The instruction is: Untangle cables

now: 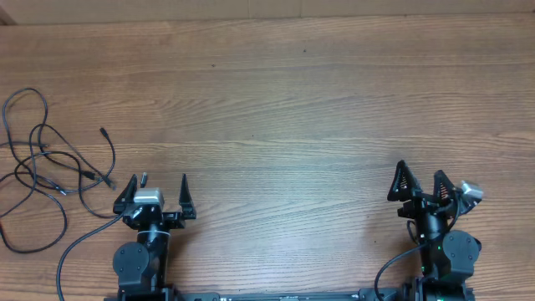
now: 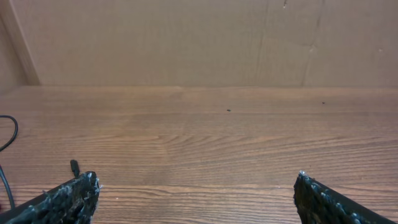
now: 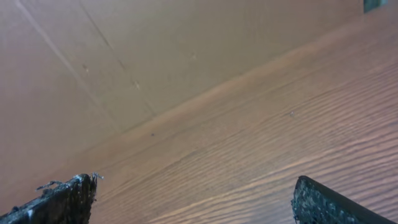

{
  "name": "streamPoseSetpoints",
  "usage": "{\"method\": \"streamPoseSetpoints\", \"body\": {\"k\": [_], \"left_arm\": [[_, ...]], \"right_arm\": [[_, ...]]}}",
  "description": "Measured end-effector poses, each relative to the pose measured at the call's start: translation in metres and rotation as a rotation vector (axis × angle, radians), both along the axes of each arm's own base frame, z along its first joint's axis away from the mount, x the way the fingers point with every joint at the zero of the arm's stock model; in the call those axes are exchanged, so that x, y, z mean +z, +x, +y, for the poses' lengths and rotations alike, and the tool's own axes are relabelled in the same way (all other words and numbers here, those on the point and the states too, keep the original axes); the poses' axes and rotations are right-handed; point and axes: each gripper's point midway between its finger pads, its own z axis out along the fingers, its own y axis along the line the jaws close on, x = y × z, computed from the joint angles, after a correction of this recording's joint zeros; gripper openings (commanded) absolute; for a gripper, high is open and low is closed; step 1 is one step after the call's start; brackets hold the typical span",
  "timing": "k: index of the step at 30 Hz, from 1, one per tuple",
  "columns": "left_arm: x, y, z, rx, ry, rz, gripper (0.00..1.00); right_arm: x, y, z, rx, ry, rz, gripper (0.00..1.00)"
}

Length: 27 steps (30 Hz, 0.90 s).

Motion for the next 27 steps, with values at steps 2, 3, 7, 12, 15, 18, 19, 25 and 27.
{"method": "streamPoseSetpoints", "body": {"k": [2, 3, 7, 12, 15, 18, 19, 25, 27], "left_arm": [[0.0, 0.0, 0.0, 0.0, 0.0, 0.0, 1.0], [0.0, 0.0, 0.0, 0.0, 0.0, 0.0, 1.0], [0.0, 0.0, 0.0, 0.0, 0.0, 0.0, 1.0], [0.0, 0.0, 0.0, 0.0, 0.0, 0.0, 0.99], [0.0, 0.0, 0.0, 0.0, 0.0, 0.0, 0.99], [0.0, 0.0, 0.0, 0.0, 0.0, 0.0, 1.0], [0.0, 0.0, 0.0, 0.0, 0.0, 0.0, 1.0], [0.0, 0.0, 0.0, 0.0, 0.0, 0.0, 1.0], [0.0, 0.0, 0.0, 0.0, 0.0, 0.0, 1.0]], "right_arm": [[0.003, -0.001, 0.0, -0.001, -0.002, -0.013, 1.0], [0.005, -0.001, 0.0, -0.002, -0.003, -0.021, 1.0], [0.013, -0.003, 0.0, -0.002, -0.023, -0.057, 1.0], [0.014, -0.003, 0.007, 0.029, -0.071, -0.061, 1.0], [0.025, -0.003, 0.015, 0.062, -0.122, -0.106, 1.0], [0.042, -0.004, 0.027, 0.106, -0.189, -0.177, 1.0], [0.047, -0.005, 0.031, 0.123, -0.218, -0.202, 1.0], [0.065, -0.01, 0.047, 0.185, -0.368, -0.295, 1.0], [0.058, -0.009, 0.049, 0.202, -0.401, -0.272, 1.0]]}}
